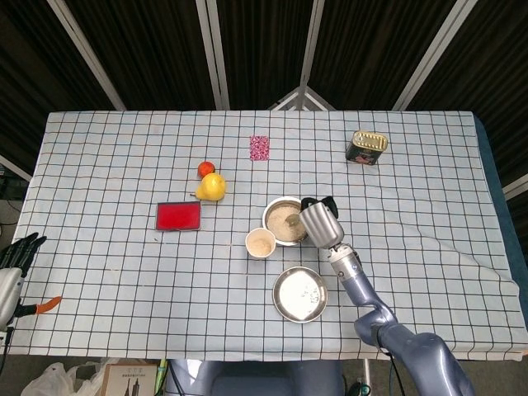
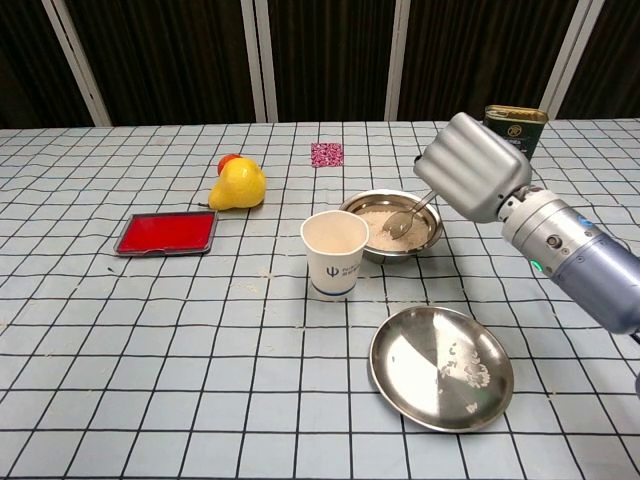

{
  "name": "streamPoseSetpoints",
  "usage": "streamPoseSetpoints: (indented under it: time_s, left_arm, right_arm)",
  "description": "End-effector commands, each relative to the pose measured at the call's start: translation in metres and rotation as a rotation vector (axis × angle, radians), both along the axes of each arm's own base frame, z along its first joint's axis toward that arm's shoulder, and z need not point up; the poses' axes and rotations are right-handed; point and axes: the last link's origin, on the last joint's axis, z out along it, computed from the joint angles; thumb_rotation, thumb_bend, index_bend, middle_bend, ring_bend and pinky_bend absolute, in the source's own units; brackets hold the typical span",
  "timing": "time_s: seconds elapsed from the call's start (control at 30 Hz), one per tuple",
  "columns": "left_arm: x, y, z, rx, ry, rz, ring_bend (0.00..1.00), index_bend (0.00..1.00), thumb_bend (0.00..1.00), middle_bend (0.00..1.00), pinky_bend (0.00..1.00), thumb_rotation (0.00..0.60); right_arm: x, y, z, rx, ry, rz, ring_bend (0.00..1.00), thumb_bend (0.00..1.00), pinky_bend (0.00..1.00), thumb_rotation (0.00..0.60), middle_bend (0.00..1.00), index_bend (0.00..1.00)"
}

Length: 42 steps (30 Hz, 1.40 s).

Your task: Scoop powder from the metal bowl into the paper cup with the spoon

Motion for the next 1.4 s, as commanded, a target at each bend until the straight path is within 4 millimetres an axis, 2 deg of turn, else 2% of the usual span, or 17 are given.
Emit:
streamPoseSetpoints:
  time_s: [0.03,0.4,0.67,1.07,1.4]
  left_arm:
    - [0.000,0.000,0.000,0.001,0.000,-0.001,0.00,0.00,0.00,0.00,0.00,0.600]
    - [0.000,0.000,0.000,-0.001,-0.003,-0.001,0.00,0.00,0.00,0.00,0.00,0.600]
    - [0.000,0.000,0.001,-0.004,-0.019,0.006,0.00,0.00,0.00,0.00,0.00,0.600]
    - [0.000,0.000,0.001,-0.005,-0.021,0.012,0.00,0.00,0.00,0.00,0.00,0.600]
    - [0.000,0.000,0.000,-0.005,-0.021,0.015,0.00,0.00,0.00,0.00,0.00,0.600]
  right_arm:
    - [0.000,0.004,-0.005,0.013,-0.009,0.001,1.00,0.69,0.97,0.600,0.93,0.60]
    - [0.004,0.013,-0.015,0.057,-0.070,-0.016,1.00,0.69,0.97,0.600,0.93,0.60]
    - [0.006,0.014,-0.020,0.082,-0.203,-0.132,1.00,0.69,0.97,0.600,0.93,0.60]
    - [0.006,0.007,-0.014,0.078,-0.332,-0.292,1.00,0.69,0.97,0.600,0.93,0.60]
    - [0.011,0.006,-0.006,0.075,-0.386,-0.344,1.00,0.69,0.97,0.600,0.93,0.60]
